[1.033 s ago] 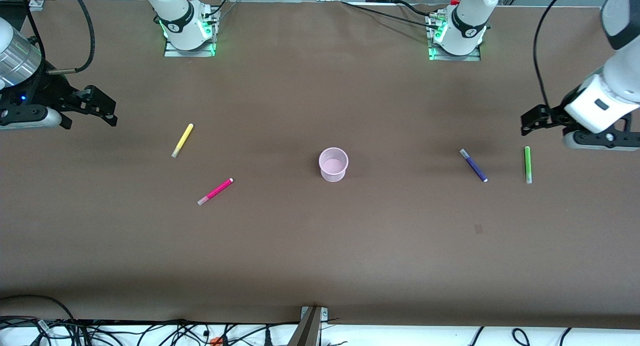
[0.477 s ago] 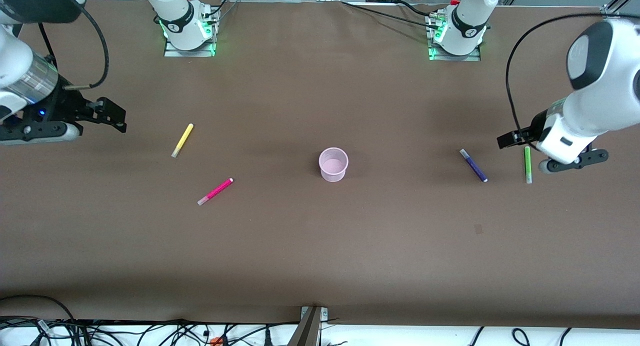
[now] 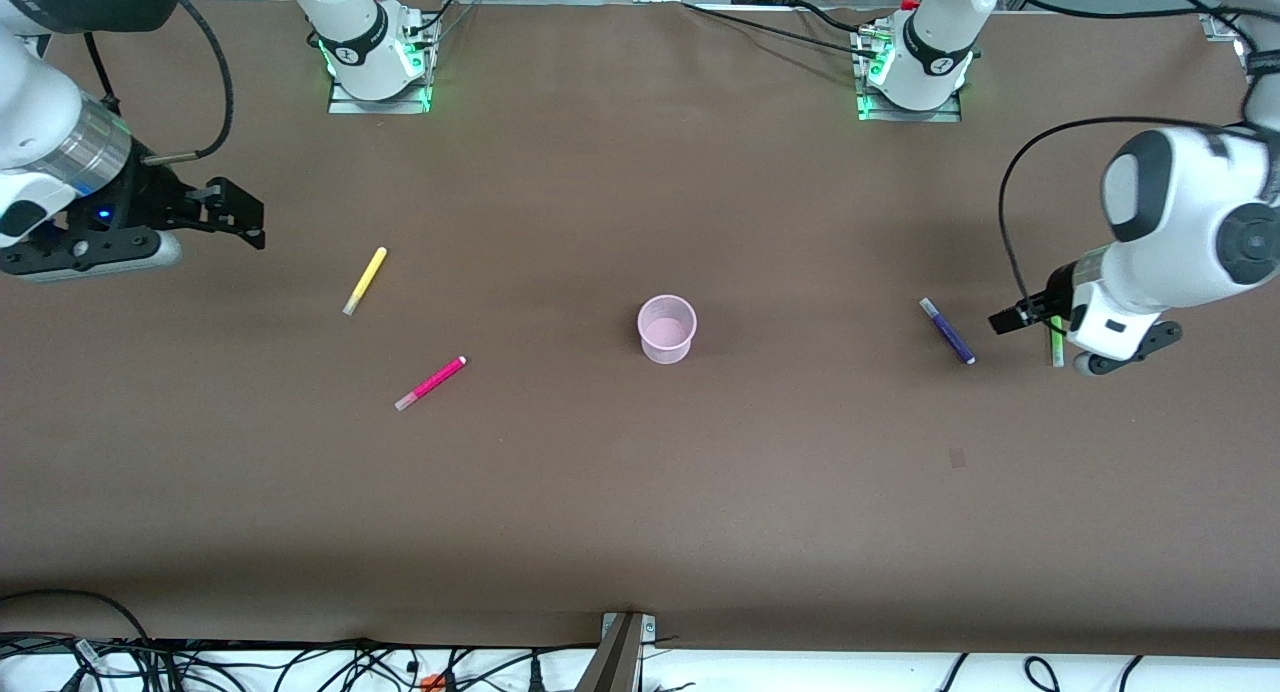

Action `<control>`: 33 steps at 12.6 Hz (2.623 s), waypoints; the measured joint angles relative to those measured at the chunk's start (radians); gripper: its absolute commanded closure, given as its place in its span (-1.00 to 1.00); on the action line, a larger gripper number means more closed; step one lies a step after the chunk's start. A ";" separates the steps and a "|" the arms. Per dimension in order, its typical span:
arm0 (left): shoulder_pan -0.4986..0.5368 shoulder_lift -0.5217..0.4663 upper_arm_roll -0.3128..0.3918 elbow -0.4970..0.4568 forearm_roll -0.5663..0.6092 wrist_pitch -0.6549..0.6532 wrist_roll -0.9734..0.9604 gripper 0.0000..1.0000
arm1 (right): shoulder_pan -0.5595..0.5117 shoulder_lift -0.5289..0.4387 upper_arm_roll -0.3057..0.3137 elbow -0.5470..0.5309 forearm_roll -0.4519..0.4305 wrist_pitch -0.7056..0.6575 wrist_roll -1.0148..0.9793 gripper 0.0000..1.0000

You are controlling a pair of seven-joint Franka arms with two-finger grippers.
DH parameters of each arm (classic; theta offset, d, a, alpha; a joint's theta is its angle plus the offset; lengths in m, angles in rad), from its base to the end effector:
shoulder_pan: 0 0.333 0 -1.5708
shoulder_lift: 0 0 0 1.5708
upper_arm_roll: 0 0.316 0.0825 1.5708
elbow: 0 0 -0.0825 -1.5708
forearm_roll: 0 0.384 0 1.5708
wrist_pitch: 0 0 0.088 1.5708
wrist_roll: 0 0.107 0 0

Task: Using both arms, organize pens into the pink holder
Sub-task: 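Reach the left gripper to the blue marker while the right gripper reaches the pink highlighter, then grasp the blue marker with the left gripper while the right gripper grasps the pink highlighter, then lift the pink highlighter toward the cup while the left gripper lifts the blue marker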

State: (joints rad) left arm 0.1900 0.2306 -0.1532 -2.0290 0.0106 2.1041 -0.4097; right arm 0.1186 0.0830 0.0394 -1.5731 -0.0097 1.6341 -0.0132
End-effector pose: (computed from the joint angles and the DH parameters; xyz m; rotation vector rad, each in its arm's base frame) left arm 0.5713 0.0235 0.3235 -3.0538 -0.6857 0.2430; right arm 0.5767 0.0900 0.5817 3.1219 0.2689 -0.0336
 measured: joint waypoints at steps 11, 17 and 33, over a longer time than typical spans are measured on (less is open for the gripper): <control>-0.034 0.162 -0.007 -0.116 0.056 0.299 -0.222 -1.00 | 0.144 0.439 0.002 -0.042 0.071 0.372 0.737 -1.00; -0.030 0.183 0.001 -0.109 0.056 0.316 -0.231 -1.00 | 0.159 0.602 -0.002 -0.057 0.175 0.540 0.898 -0.97; -0.016 0.289 0.033 -0.030 0.059 0.370 -0.231 1.00 | 0.147 0.618 0.029 -0.098 0.357 0.502 0.875 1.00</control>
State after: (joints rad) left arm 0.1737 0.5196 -0.1199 -2.0594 0.0699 2.4742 -0.6409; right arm 0.2655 0.7006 0.0684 -1.6716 0.3477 2.1362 0.8616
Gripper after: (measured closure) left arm 0.815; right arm 0.828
